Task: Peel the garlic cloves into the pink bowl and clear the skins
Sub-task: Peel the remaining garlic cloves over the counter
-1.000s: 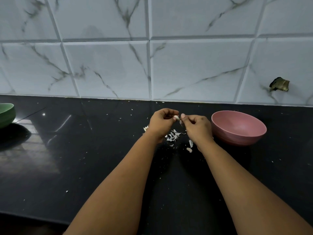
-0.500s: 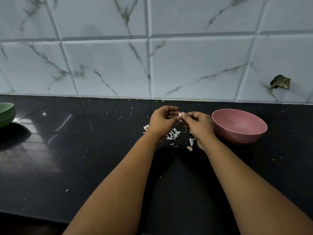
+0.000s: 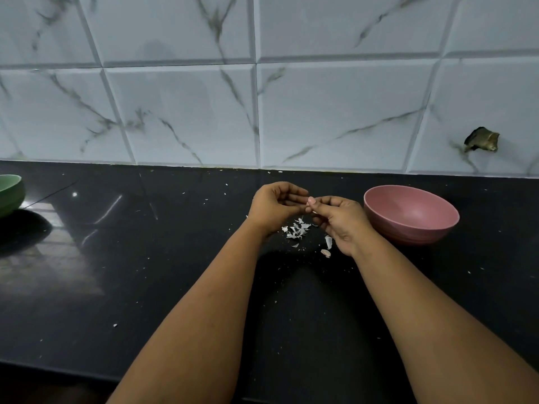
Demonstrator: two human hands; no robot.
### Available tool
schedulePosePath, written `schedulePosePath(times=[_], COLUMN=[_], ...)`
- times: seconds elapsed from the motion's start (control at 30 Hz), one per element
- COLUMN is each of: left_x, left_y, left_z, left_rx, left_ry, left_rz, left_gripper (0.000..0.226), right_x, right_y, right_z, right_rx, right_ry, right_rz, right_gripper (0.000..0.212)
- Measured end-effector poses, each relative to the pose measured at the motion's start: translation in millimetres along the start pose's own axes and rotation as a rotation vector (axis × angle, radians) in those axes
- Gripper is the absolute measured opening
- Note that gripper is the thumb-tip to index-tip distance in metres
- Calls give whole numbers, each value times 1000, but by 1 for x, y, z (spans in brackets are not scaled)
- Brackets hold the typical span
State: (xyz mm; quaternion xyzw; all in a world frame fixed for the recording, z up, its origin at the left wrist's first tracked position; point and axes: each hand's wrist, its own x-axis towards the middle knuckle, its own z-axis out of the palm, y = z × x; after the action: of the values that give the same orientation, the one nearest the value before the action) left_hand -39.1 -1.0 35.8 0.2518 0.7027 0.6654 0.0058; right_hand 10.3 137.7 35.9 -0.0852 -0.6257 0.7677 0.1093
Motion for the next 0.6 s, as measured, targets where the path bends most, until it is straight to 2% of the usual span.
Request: schedulePosePath(times=[0.17, 0.33, 0.6], left_x=[1, 1, 3], left_y=[2, -2, -5], left_z=[1, 6, 16], left_rx=[7, 49, 263], left_ry=[13, 8, 95], left_rz=[35, 35, 70], left_gripper=[20, 20, 9], right_x=[2, 3, 5], right_y=[-3, 3, 8], right_z=[-1, 7, 9], right_rx=[113, 81, -142], right_ry=[-20, 90, 209], right_rz=[51, -17, -168], right_gripper=[11, 15, 20])
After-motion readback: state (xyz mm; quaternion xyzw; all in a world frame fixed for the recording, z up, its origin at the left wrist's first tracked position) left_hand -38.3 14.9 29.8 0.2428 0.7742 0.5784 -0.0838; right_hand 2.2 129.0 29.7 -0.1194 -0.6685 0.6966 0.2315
